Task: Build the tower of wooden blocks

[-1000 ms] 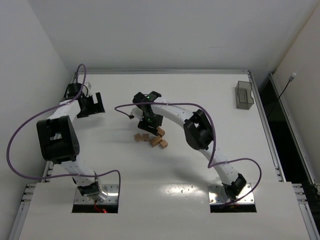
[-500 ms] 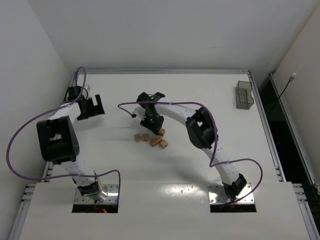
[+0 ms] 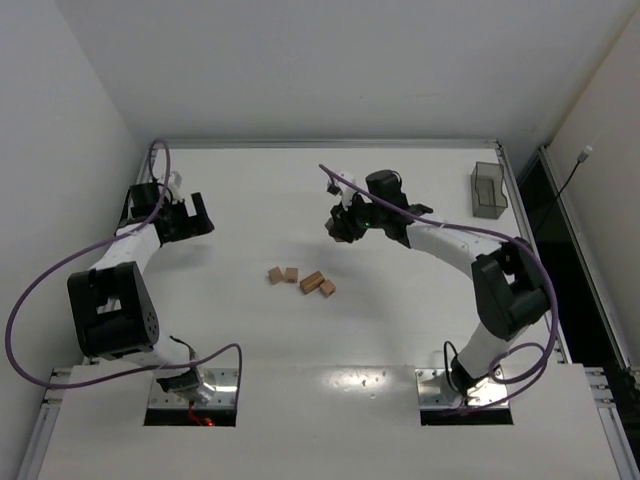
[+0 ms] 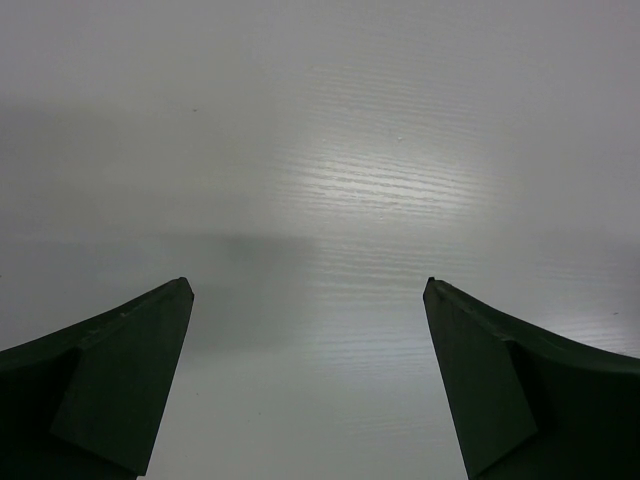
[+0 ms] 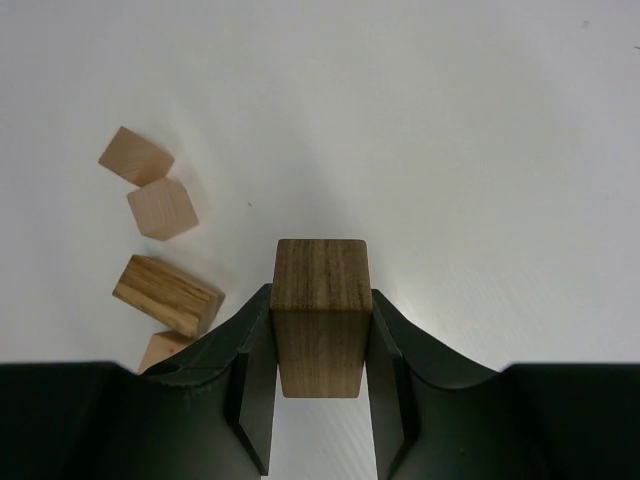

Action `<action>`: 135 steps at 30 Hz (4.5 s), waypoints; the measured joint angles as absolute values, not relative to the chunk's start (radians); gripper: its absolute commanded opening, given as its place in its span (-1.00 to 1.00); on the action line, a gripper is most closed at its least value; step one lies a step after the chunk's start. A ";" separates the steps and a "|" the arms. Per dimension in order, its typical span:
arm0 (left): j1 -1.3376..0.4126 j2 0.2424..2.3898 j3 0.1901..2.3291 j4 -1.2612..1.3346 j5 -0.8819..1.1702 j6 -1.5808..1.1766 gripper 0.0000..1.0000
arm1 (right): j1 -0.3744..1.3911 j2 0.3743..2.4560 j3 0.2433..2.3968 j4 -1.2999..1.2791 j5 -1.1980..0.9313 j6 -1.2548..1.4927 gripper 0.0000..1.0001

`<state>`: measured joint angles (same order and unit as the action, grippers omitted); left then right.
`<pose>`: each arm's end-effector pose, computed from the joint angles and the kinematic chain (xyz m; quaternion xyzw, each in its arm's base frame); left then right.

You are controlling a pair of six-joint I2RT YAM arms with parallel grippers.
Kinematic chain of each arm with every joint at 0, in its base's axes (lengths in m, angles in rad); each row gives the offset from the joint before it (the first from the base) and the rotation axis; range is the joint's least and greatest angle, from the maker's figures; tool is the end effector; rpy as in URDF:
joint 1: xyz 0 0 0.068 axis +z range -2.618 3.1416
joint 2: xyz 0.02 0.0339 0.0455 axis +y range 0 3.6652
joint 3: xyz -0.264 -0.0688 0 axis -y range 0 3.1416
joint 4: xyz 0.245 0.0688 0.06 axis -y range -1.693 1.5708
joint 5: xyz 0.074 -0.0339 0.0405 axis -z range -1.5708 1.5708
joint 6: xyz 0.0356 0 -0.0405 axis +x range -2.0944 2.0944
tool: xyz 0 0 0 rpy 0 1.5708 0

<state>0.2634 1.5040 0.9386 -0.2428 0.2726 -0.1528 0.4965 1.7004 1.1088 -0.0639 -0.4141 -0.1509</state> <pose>0.3078 0.0731 0.2180 -0.1405 0.9102 -0.1056 0.3751 0.3233 0.1914 0.2235 -0.3654 0.8034 0.2560 0.3943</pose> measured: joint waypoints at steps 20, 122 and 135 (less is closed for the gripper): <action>0.196 1.526 1.045 -0.369 0.544 0.012 0.99 | 0.498 1.980 1.084 0.475 -0.723 0.103 -1.00; -0.339 1.580 1.227 -0.521 0.855 0.301 0.39 | 0.445 2.245 1.755 -1.271 -1.420 -1.321 -1.00; -0.339 1.580 1.226 -0.520 0.891 0.286 0.25 | 0.441 2.308 1.796 -1.314 -1.423 -1.341 -1.00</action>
